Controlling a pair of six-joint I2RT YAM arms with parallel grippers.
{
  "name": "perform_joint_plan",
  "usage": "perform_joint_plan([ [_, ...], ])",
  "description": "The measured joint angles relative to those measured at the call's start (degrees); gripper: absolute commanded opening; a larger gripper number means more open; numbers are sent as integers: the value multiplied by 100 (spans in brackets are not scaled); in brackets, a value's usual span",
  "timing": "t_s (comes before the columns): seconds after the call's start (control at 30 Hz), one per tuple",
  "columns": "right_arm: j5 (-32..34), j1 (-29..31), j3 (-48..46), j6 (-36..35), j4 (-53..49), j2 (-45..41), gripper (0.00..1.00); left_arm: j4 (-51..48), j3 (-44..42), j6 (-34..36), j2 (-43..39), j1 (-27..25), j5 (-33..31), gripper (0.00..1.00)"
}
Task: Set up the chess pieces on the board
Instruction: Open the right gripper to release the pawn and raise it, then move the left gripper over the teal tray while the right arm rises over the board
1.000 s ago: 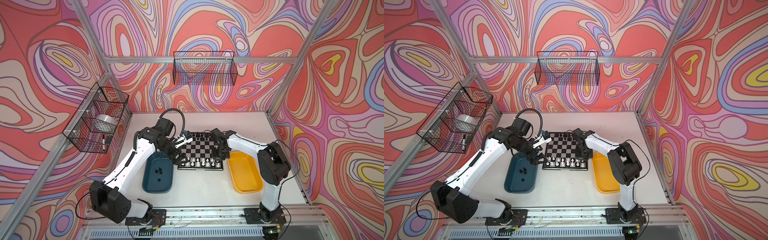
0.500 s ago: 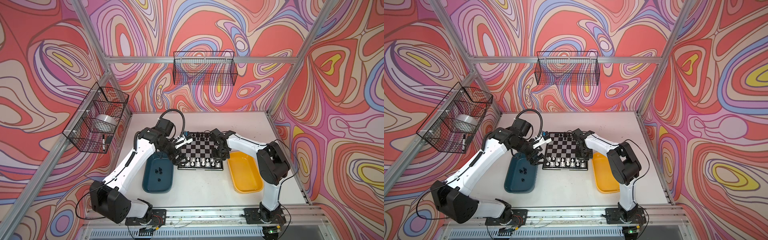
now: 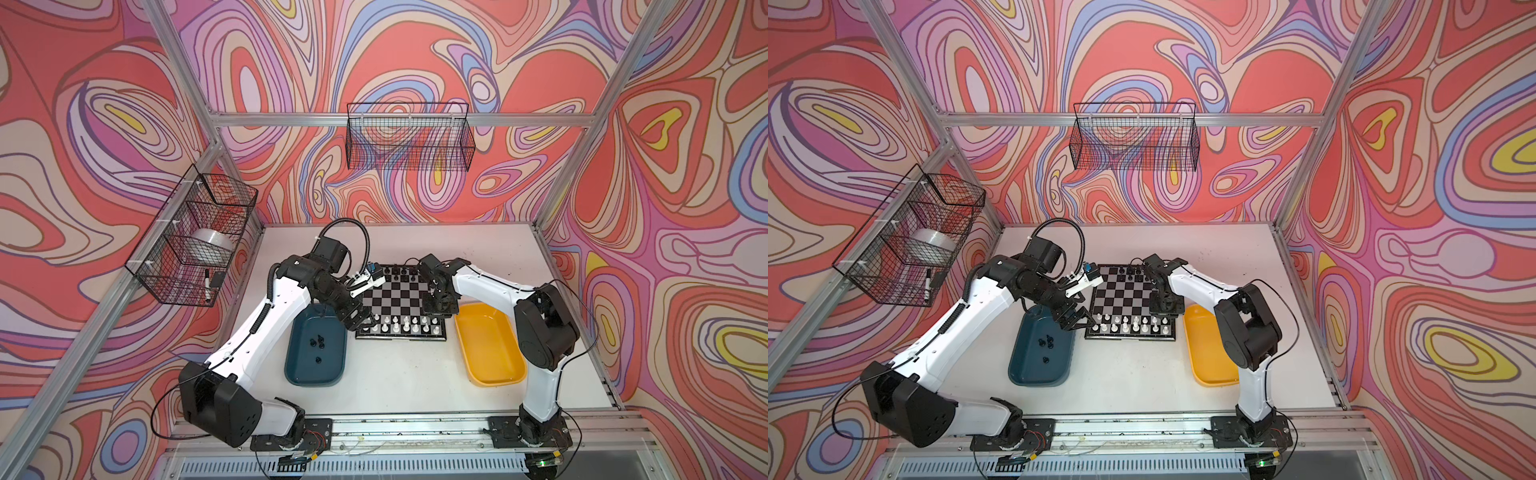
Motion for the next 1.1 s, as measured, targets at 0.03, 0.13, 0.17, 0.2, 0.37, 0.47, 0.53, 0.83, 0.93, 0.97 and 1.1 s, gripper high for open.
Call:
perform_joint_plan([
  [0.03,13,0,11,0,-17,-2,24,0,0,0,0,0,0,92],
  [0.13,50,2,61,-2,-109,-7,25,0,0,0,0,0,0,92],
  [0.17,48,2,76,-2,-133,-13,26,0,0,0,0,0,0,92],
  [0.2,46,2,94,-2,-155,-39,26,0,0,0,0,0,0,92],
  [0.37,48,2,378,0,-337,-264,26,0,0,2,0,0,-2,92],
  [0.47,87,2,555,2,-396,-503,26,0,0,2,-2,0,-4,93],
  [0.53,144,2,562,9,-452,-754,25,0,-2,2,-9,0,-7,93],
  [0.83,579,4,-149,192,-501,-2181,22,-2,-2,7,-33,33,-240,97],
  [0.93,621,4,-476,184,-437,-2531,20,-4,-2,35,-33,87,-400,100],
  [0.97,601,7,-619,153,-365,-2660,19,-9,-2,57,-33,125,-439,100],
  [1.1,426,4,-935,-70,-74,-3084,20,-26,0,94,-20,435,-522,100],
])
